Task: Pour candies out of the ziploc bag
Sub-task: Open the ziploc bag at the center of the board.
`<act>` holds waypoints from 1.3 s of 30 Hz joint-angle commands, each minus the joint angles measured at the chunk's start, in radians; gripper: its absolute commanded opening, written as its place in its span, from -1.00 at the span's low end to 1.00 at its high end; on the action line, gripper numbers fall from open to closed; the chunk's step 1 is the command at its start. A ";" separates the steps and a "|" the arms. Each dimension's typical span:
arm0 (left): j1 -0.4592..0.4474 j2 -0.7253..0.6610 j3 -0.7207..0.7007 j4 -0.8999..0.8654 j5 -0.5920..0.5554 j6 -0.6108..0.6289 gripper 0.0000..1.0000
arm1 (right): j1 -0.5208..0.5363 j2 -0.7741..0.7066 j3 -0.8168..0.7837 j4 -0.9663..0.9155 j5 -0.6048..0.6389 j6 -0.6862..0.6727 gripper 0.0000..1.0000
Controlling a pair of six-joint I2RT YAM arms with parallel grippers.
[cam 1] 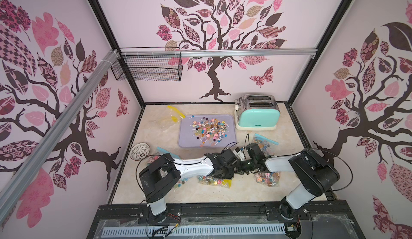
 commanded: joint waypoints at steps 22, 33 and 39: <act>0.038 -0.048 -0.065 0.079 -0.029 -0.014 -0.33 | 0.008 0.025 0.003 -0.007 -0.005 -0.016 -1.00; 0.038 0.006 -0.071 0.120 0.028 -0.016 -0.45 | 0.007 0.015 0.001 -0.016 -0.002 -0.019 -1.00; 0.038 0.001 -0.098 0.132 0.041 -0.029 -0.56 | 0.007 0.019 0.001 -0.013 -0.001 -0.017 -1.00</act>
